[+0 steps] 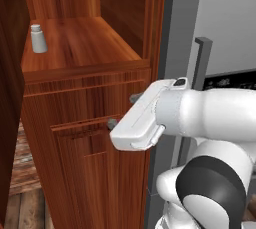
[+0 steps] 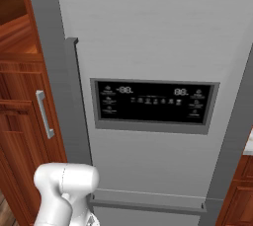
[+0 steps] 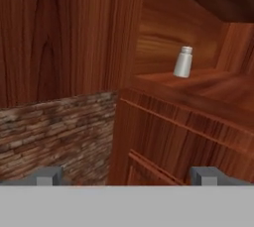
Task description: Collect the turmeric, ketchup, and shaker from the cabinet and place them next to the stove.
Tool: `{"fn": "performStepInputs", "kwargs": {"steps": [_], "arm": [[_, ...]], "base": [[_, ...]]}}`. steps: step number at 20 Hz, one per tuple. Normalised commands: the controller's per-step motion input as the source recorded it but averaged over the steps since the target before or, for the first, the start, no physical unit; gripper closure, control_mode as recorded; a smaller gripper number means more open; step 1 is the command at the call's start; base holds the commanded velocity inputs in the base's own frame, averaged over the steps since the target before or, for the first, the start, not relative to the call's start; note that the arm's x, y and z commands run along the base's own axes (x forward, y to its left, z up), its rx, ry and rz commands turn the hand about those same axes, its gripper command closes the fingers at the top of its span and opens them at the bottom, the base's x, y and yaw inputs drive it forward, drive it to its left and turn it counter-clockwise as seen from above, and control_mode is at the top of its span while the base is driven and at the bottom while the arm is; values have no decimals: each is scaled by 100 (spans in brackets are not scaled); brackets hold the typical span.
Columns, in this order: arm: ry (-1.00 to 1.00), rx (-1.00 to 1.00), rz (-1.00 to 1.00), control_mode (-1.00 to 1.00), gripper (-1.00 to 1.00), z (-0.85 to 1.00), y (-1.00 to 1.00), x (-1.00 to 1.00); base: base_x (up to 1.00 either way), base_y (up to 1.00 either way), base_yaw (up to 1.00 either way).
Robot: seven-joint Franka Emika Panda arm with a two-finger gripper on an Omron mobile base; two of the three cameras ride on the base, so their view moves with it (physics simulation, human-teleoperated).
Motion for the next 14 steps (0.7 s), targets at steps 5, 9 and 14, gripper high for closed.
{"fn": "performStepInputs", "kwargs": {"steps": [5,9,14], "arm": [[-7,1,0,-100,-100,50,0,14],[-1,3,0,-100,-100,57,0,23],[-3,1,0,-100,-100,38,0,17]], "base": [[0,0,0],[0,0,0],[0,0,0]]}}
